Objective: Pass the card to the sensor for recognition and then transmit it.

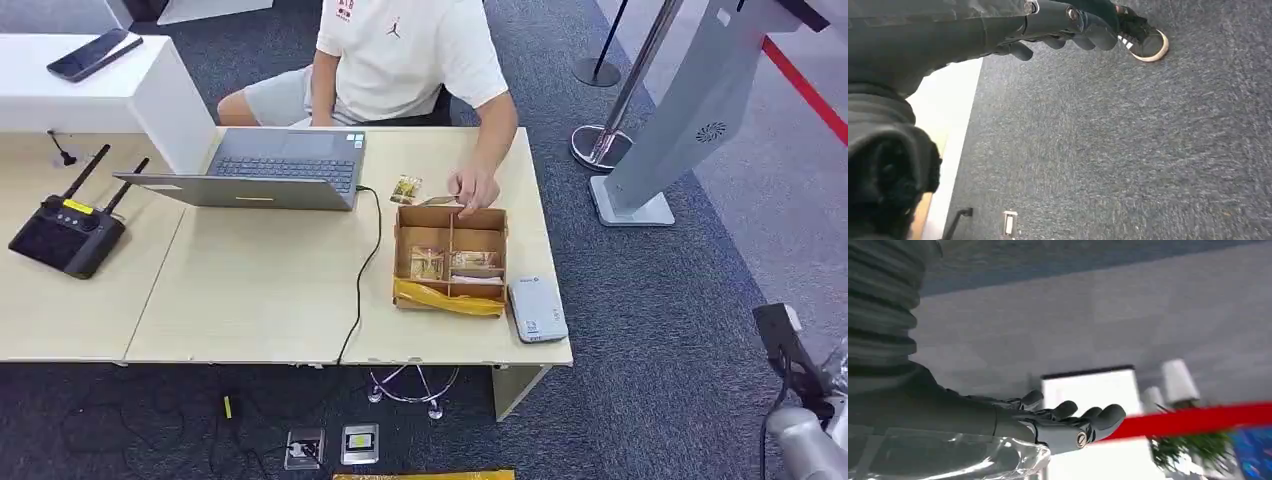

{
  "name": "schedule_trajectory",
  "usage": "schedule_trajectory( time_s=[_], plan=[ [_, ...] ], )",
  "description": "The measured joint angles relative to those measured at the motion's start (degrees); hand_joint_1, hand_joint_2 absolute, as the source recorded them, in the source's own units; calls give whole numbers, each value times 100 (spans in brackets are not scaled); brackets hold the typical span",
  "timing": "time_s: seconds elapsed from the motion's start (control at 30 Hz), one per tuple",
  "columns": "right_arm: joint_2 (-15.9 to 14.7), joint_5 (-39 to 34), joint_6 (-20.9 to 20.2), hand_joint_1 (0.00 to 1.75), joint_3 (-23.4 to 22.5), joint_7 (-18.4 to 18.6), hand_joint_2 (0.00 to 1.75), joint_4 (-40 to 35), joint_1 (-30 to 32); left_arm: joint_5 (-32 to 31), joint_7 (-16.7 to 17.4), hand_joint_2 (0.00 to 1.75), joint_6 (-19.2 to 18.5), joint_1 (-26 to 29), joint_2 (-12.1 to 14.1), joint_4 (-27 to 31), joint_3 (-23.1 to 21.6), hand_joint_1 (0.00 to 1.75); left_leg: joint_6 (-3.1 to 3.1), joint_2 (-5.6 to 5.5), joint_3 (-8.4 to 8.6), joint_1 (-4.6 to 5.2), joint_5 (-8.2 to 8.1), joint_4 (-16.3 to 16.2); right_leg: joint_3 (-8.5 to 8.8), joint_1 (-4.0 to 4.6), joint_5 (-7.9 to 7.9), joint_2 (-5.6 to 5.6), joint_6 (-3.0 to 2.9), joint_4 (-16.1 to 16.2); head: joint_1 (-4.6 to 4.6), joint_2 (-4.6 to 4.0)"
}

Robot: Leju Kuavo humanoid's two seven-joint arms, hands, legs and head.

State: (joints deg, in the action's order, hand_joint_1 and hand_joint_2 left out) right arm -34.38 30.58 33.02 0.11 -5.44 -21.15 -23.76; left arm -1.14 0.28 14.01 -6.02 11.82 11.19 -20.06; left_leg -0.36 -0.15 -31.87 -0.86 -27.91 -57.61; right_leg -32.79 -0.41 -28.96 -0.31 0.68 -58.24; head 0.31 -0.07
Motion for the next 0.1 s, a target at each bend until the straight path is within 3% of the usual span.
schedule_trajectory(
  time_s=[0.1],
  plan=[
    [50,-65,-293,0,-232,468,175,164,428,30,0,0,0,5,-37,-2,11,0,-1,3,0,-2,-1,1,0,3,0,0,0,0,0,0]
  ],
)
